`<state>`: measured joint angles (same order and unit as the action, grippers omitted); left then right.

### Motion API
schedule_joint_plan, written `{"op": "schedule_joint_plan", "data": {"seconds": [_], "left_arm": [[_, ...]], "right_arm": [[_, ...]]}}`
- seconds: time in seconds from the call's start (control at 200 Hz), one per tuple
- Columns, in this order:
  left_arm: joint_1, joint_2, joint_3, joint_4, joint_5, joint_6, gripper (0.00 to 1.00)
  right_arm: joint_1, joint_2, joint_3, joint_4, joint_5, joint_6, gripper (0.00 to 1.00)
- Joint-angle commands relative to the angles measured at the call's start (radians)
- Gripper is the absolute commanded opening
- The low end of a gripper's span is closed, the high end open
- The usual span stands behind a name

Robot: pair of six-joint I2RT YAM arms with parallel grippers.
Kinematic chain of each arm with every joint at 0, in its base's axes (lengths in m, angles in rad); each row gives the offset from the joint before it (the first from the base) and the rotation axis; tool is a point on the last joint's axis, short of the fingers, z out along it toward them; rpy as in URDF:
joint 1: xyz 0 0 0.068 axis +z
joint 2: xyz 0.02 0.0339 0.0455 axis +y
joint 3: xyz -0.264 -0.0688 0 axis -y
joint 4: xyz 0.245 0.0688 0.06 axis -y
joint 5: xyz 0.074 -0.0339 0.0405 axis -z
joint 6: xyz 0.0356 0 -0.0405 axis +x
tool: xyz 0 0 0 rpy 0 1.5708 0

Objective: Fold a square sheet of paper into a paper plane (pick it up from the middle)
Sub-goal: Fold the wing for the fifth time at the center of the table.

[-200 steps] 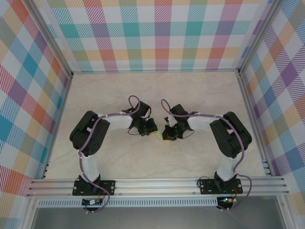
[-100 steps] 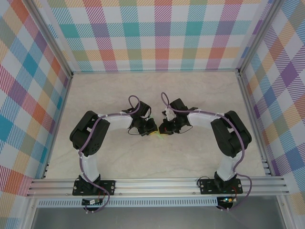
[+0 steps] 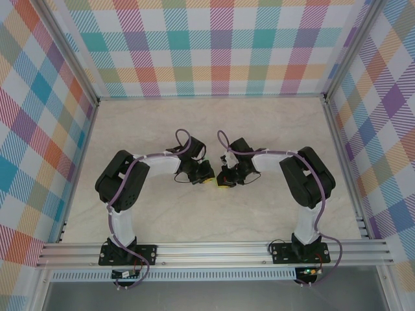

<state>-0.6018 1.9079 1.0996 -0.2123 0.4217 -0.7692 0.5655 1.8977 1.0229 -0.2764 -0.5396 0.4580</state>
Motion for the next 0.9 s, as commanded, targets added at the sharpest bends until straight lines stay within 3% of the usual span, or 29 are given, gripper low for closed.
{"op": "schedule_joint_plan", "data": {"seconds": [0.0,0.245,0.895], "left_arm": [[0.008,0.019,0.055,-0.057,-0.051,0.104,0.15],[0.023,-0.045,0.096,-0.114,-0.075,0.269,0.19],[0.078,0.015,0.066,-0.1,-0.166,0.295,0.18]], "right_arm": [[-0.001,0.039,-0.037,-0.094,0.1,-0.02,0.02],[-0.001,0.055,-0.026,-0.106,0.111,-0.007,0.01],[-0.002,0.065,-0.023,-0.128,0.122,-0.012,0.01]]}}
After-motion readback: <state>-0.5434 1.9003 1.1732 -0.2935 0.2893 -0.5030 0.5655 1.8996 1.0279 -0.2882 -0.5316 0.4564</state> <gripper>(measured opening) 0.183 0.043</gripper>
